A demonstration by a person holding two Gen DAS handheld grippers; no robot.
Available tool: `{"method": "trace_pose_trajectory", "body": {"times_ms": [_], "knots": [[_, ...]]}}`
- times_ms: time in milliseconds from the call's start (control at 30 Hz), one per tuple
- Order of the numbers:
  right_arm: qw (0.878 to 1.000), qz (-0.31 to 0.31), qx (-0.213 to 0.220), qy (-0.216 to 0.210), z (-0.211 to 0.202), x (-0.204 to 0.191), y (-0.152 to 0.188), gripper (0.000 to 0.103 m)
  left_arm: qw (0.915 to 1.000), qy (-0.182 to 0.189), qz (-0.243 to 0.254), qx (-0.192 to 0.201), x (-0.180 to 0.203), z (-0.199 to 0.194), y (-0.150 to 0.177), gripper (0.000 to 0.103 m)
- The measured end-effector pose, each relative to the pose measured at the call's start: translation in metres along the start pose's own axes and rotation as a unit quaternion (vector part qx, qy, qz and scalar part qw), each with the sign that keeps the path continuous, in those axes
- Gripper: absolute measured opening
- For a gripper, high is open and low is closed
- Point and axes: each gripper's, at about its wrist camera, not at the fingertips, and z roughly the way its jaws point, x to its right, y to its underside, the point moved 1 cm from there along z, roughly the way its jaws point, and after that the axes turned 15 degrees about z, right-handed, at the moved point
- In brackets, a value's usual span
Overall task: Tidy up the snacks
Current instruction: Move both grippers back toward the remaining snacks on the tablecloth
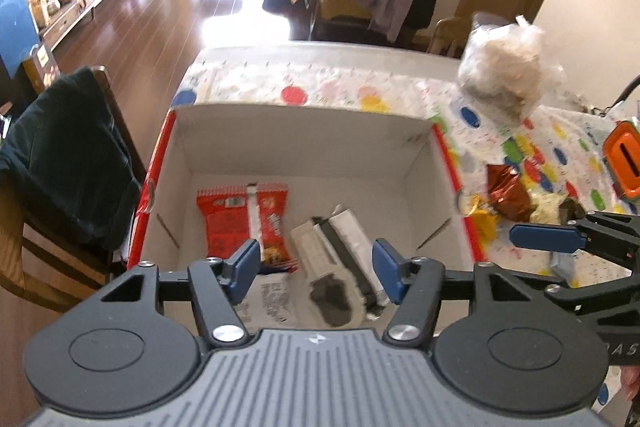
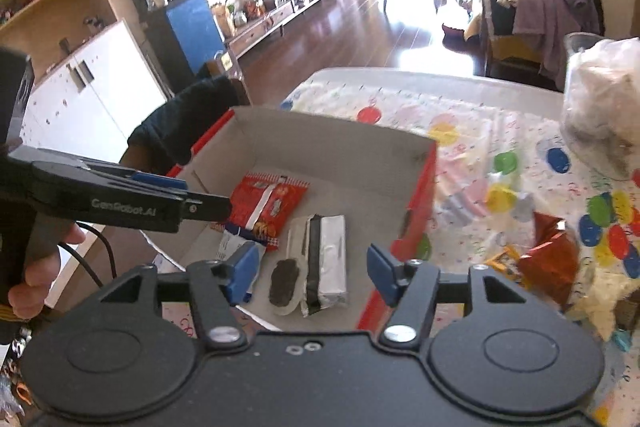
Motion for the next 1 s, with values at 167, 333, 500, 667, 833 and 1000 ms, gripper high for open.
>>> {"method": "trace_pose_trajectory", "body": {"times_ms": [167, 333, 500, 667, 833, 1000], "knots": [[1.0, 0.011, 0.028, 0.009, -0.028, 0.02, 0.003, 0.076, 0.9994, 0.004, 0.018, 0.03, 0.025, -0.016, -0.006, 0.071], [0.998, 0.019, 0.044, 0.029, -0.052, 0.042, 0.008, 0.084, 0.998, 0.01, 0.037, 0.051, 0.057, -0.024, -0.011, 0.072], [0.997, 0.03, 0.056, 0.053, -0.072, 0.068, 0.013, 0.088, 0.9959, 0.003, 0.05, 0.076, 0.087, -0.03, -0.016, 0.081], [0.995, 0.04, 0.064, 0.068, -0.092, 0.098, 0.02, 0.101, 0.9947, 0.011, 0.061, 0.082, 0.116, -0.028, -0.019, 0.082], [0.994, 0.041, 0.066, 0.083, -0.108, 0.13, 0.028, 0.103, 0.9942, 0.02, 0.067, 0.081, 0.145, -0.018, -0.017, 0.085], [0.992, 0.021, 0.059, 0.112, -0.117, 0.162, 0.037, 0.103, 0.9952, 0.022, 0.075, 0.058, 0.177, 0.003, -0.006, 0.085]]}}
